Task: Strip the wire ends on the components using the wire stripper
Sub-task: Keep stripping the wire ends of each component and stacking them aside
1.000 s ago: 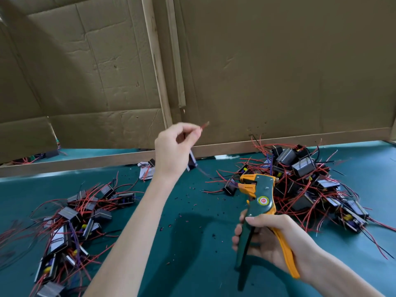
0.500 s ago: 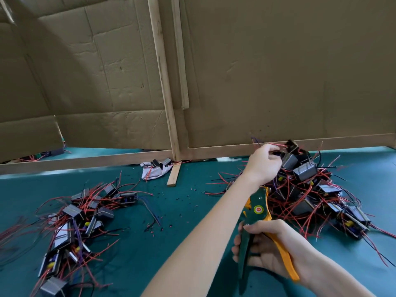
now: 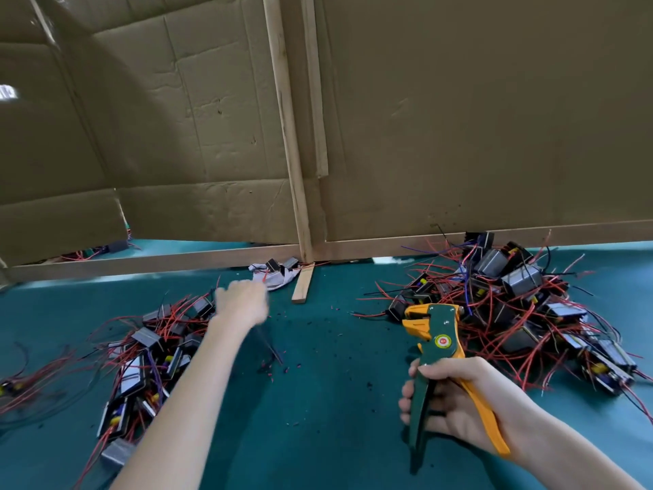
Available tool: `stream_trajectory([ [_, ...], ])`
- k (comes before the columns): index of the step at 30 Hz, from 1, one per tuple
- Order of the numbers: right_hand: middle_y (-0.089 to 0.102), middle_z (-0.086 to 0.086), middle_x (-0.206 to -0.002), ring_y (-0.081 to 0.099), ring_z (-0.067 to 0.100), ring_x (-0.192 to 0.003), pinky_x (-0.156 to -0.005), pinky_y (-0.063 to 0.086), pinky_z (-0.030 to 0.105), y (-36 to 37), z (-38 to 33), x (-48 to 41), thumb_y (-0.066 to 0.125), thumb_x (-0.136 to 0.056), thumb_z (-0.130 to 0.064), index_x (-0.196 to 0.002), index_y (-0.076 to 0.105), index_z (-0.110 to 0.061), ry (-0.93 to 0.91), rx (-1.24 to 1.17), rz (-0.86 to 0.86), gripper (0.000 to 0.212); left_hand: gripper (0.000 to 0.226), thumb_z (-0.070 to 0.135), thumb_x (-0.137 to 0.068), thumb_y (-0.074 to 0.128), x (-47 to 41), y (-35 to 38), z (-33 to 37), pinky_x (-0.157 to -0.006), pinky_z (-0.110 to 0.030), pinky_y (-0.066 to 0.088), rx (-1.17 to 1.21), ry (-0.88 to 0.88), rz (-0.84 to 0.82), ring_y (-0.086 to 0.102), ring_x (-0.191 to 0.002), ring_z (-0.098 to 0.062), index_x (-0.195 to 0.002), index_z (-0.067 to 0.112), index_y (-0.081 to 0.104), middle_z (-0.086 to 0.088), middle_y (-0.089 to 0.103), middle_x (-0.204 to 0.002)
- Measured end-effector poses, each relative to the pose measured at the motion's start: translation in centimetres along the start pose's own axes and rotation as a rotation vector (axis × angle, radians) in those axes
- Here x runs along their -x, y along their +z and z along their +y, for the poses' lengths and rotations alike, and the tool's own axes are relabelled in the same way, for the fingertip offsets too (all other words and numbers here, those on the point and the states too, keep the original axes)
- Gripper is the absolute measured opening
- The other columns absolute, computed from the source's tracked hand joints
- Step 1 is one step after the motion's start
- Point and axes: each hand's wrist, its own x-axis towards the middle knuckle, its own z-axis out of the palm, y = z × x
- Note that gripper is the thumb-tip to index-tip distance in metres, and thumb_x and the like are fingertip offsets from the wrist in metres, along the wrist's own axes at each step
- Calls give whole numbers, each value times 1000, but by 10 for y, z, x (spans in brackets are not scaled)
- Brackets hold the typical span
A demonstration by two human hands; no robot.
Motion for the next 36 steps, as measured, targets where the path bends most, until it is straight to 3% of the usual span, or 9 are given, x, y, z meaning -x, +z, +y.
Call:
stream_trajectory([
  [9, 64, 28, -82, 67, 43, -72, -67, 58, 51, 1, -1, 2, 68, -61, -1, -73, 71, 5, 14, 0, 12, 13, 11, 37, -85, 71, -3, 28, -34, -95, -44, 34, 109, 65, 116, 49, -110, -23, -86, 26, 73, 3, 60, -105],
  [12, 64, 29, -83, 67, 43, -72, -68, 57, 52, 1, -2, 2, 68, -63, -1, -73, 71, 5, 11, -6, 10, 13, 19, 39, -85, 70, 4, 22, -20, -72, -31, 45, 376, 161, 106, 60, -72, -14, -77, 23, 75, 3, 70, -80],
  [14, 64, 29, -83, 67, 43, -73, -68, 57, 51, 0, -2, 2, 70, -60, 0, -74, 72, 4, 11, 0, 2, 15, 23, 37, -87, 68, 9, 17, -9, -51, -20, 35, 566, 210, 102, 49, -50, -8, -72, 20, 75, 1, 67, -65],
  [17, 65, 29, -83, 68, 43, -73, -69, 57, 51, -2, -2, 1, 71, -54, 9, -74, 72, 4, 17, 6, -7, 21, 35, 31, -91, 64, 15, 10, 10, -48, -20, 26, 655, 288, 172, 40, -49, -9, -61, 13, 68, 2, 56, -56],
  [21, 65, 28, -83, 68, 43, -73, -69, 58, 51, -1, -2, 0, 76, -51, -2, -73, 73, 3, 13, -3, 0, 23, 38, 29, -88, 68, 22, 9, 29, -44, -12, 40, 878, 211, 195, 55, -40, -11, -54, 15, 60, 0, 59, -49],
  [25, 64, 29, -82, 68, 43, -72, -68, 57, 51, -2, -2, 0, 73, -52, 4, -75, 71, 4, 7, -13, -3, 23, 35, 28, -88, 70, 28, 25, 42, -46, -30, 57, 1010, 4, 93, 64, -43, -21, -66, 0, 68, -10, 66, -55],
  [29, 64, 28, -81, 67, 43, -71, -68, 57, 51, -3, -3, 0, 68, -54, 7, -76, 70, 4, -10, -14, 4, 23, 45, 41, -87, 67, 27, 24, 34, -61, -34, 61, 643, -31, 94, 67, -47, -19, -64, 3, 69, -6, 67, -52],
  [33, 64, 27, -82, 68, 42, -71, -67, 58, 50, -3, -3, 0, 68, -59, -1, -73, 72, 3, -18, -25, 27, 15, 33, 35, -87, 67, 23, 18, 32, -69, -24, 54, 556, 217, 266, 65, -61, -9, -67, 10, 66, -1, 69, -65],
  [36, 64, 27, -81, 68, 42, -71, -67, 58, 50, -2, -2, 1, 67, -61, -4, -72, 72, 3, -18, -24, 35, 14, 17, 25, -84, 71, 26, 23, 42, -84, -18, 41, 590, 462, 134, 56, -89, -2, -99, 21, 63, 10, 62, -98],
])
